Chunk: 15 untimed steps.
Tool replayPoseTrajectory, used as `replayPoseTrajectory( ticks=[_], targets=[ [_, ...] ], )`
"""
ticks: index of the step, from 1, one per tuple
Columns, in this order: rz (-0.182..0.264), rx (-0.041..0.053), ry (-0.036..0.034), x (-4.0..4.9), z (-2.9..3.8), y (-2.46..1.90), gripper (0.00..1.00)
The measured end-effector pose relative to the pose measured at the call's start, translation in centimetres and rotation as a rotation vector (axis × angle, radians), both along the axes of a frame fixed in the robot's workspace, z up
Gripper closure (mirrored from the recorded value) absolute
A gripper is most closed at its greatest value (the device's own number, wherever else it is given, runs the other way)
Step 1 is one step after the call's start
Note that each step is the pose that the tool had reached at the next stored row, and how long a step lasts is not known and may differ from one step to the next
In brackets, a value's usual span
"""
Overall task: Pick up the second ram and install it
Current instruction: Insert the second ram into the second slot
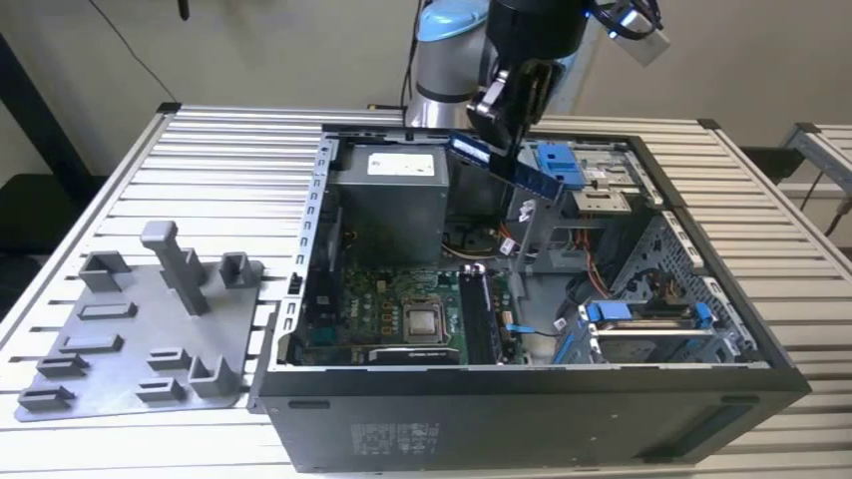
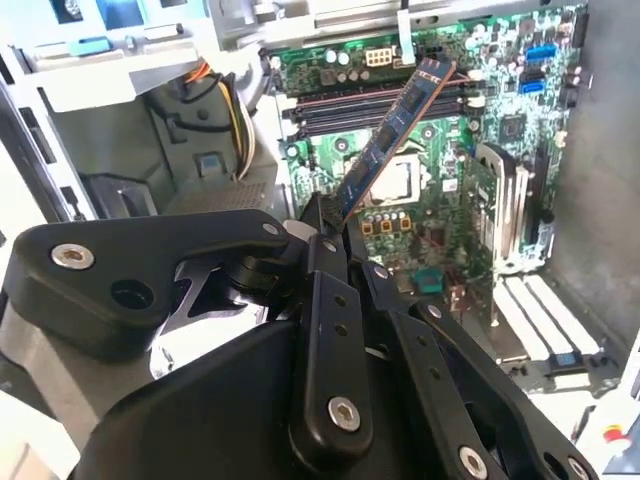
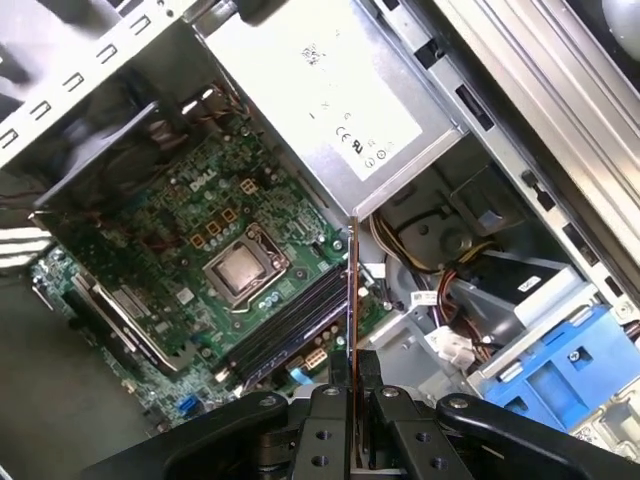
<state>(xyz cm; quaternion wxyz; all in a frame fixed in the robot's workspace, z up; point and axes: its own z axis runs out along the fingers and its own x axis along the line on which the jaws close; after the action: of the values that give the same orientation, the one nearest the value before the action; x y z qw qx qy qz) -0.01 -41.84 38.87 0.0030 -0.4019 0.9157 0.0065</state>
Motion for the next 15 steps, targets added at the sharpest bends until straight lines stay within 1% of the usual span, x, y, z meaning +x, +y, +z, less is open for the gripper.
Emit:
replayPoseTrajectory(
  ticks=[10, 15],
  targets=[
    [-0.147, 0.0, 0.0, 0.0, -0.03, 0.0, 0.86],
    [-0.207, 0.0003, 0.0, -0.01, -0.06, -0.07, 0.86]
  ],
)
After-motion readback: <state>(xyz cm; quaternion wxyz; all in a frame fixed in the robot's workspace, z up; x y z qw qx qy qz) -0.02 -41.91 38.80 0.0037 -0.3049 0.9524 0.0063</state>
